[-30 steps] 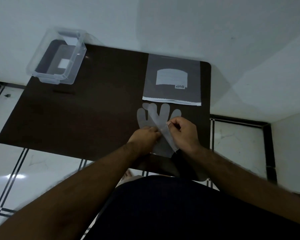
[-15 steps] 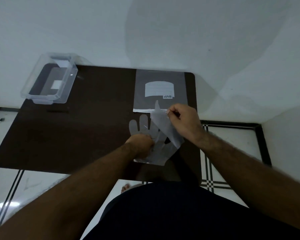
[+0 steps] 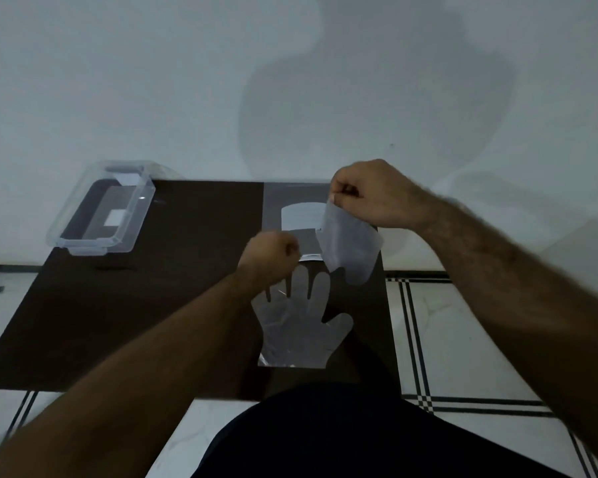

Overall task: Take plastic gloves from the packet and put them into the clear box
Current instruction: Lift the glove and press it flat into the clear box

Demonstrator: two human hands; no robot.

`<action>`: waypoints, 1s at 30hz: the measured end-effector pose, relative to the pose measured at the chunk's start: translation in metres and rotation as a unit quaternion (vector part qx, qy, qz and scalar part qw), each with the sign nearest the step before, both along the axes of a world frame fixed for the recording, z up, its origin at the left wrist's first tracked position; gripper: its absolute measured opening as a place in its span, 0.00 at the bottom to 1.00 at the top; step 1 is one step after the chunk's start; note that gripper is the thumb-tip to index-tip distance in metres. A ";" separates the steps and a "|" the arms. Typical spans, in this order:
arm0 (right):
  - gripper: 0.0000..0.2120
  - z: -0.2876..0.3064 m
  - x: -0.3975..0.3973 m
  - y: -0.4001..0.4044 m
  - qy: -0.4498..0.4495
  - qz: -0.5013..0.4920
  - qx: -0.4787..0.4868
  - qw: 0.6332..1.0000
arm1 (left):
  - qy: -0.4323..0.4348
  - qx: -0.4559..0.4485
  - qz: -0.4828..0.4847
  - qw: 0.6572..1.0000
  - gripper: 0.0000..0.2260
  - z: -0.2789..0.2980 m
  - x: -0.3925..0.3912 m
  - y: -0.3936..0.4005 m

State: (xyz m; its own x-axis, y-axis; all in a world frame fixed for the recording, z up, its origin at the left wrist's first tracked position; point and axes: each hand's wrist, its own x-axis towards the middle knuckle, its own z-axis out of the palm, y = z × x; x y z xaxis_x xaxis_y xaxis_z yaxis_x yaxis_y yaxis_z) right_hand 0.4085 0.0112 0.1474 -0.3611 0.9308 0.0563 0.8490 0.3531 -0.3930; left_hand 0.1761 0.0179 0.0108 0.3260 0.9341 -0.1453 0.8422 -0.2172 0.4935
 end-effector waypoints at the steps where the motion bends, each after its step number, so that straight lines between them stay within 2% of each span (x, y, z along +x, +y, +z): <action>1: 0.07 0.010 0.000 0.002 -0.004 0.015 0.000 1.000 | -0.086 0.038 0.044 0.995 0.13 0.016 0.000 0.010; 2: 0.07 0.019 -0.001 0.005 -0.006 0.030 -0.001 1.000 | -0.178 0.045 0.062 0.981 0.21 0.033 0.000 0.020; 4: 0.06 0.035 -0.003 0.009 -0.007 0.053 -0.002 0.999 | -0.325 -0.022 0.004 0.946 0.35 0.069 -0.001 0.039; 6: 0.04 0.050 -0.006 0.014 0.000 0.071 0.003 0.997 | -0.383 -0.108 -0.099 0.912 0.40 0.099 0.001 0.052; 9: 0.03 0.069 -0.010 0.020 0.009 0.083 0.017 0.996 | -0.415 -0.181 -0.186 0.872 0.35 0.128 0.003 0.060; 13: 0.03 0.083 -0.015 0.027 0.049 0.074 0.021 0.996 | -0.418 -0.149 -0.157 0.882 0.14 0.142 0.000 0.058; 15: 0.08 0.082 -0.021 0.030 0.104 0.039 0.025 0.994 | -0.438 -0.140 -0.140 0.877 0.10 0.145 -0.008 0.058; 17: 0.16 0.075 -0.025 0.033 0.160 0.000 0.003 0.987 | -0.453 -0.126 -0.124 0.874 0.09 0.147 -0.016 0.057; 20: 0.21 0.060 -0.028 0.039 0.226 -0.004 -0.107 0.968 | -0.481 -0.113 -0.075 0.866 0.09 0.150 -0.032 0.058; 25: 0.05 0.047 -0.056 0.065 0.271 0.015 -0.154 0.950 | -0.476 -0.085 0.034 0.875 0.06 0.152 -0.090 0.070; 27: 0.04 0.046 -0.078 0.077 0.286 0.009 -0.157 0.945 | -0.465 -0.072 0.055 0.881 0.09 0.152 -0.119 0.078; 30: 0.05 0.045 -0.119 0.100 0.299 -0.006 -0.160 0.941 | -0.437 -0.054 0.078 0.894 0.08 0.153 -0.163 0.093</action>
